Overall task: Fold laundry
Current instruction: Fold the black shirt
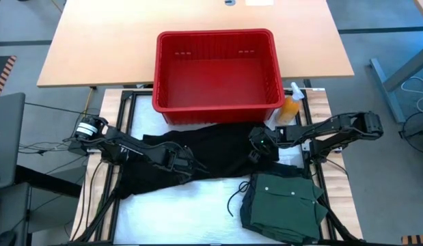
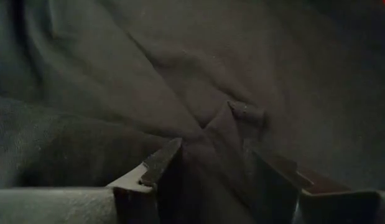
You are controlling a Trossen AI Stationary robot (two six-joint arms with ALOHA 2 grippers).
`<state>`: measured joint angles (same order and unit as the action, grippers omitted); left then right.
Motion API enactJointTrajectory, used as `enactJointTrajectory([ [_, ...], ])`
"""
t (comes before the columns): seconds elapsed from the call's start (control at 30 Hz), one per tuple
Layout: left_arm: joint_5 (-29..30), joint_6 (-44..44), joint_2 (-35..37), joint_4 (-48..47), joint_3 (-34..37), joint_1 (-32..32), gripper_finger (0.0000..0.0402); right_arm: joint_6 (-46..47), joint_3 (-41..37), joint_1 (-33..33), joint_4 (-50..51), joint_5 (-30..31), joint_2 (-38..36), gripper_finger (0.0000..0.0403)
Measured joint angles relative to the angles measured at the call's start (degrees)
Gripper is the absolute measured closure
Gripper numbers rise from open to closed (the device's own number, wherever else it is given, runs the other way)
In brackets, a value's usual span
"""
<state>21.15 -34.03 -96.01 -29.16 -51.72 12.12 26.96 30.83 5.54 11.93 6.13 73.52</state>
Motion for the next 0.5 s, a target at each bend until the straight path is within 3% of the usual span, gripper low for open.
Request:
enactJointTrajectory([
  [0.07, -1.38, 0.51, 0.0, 0.01, -0.02, 0.02, 0.0362, 0.0, 0.0, -0.01, 0.01, -0.02, 0.0, 0.0207],
  [0.13, -3.07, 1.13, 0.0, -0.39, -0.4, 0.02, 0.0388, 0.04, 0.0, -0.35, 0.0, -0.22, 0.0, 0.0207],
  [0.33, -4.68, 5.33, 0.96, -9.08, -7.5, 1.13, 0.0399, -1.22, 0.0, -4.87, -0.56, -2.52, 0.0, 0.0229],
  [0.5, -2.18, 8.42, 4.42, -17.0, -12.94, 1.89, 0.0401, -3.44, 0.02, -11.11, -1.37, -1.5, 0.0, 0.0324],
])
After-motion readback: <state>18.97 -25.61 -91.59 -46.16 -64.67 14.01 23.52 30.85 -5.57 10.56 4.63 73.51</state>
